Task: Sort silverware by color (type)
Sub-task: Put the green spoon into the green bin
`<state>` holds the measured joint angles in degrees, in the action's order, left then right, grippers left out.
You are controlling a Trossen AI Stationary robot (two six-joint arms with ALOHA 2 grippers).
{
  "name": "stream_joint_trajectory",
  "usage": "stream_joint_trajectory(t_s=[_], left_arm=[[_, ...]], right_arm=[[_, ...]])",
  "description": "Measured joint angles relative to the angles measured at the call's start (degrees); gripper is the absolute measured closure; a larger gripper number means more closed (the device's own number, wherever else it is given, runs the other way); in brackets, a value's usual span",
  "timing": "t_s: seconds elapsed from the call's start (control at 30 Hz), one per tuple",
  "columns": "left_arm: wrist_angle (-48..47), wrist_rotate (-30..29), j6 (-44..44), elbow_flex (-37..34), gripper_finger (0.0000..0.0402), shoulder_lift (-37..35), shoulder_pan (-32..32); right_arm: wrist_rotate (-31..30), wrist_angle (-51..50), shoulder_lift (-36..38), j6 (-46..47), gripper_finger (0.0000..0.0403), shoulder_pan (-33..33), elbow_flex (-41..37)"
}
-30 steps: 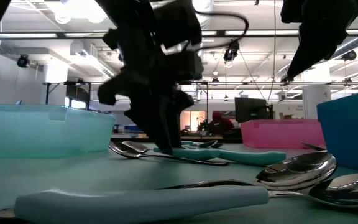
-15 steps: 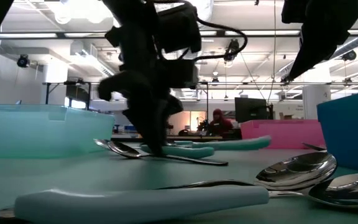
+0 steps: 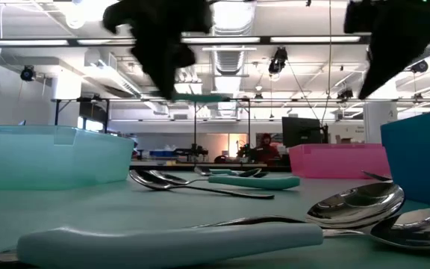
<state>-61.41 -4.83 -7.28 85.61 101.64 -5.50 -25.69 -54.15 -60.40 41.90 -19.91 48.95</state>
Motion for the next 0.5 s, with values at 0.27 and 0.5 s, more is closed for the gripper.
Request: stream_joint_trajectory(t_s=[0.27, 0.5], left_arm=[[-8.64, -0.62, 14.40, -12.09, 0.0368, -13.92, -0.07], [-3.25, -0.62, 26.52, -29.84, 0.0366, -27.96, -0.02]], right_arm=[[2.48, -20.02, 0.45, 14.74, 0.0344, 1.68, -3.32], [8.32, -16.08, 2.56, 13.55, 0.0344, 5.58, -12.56]])
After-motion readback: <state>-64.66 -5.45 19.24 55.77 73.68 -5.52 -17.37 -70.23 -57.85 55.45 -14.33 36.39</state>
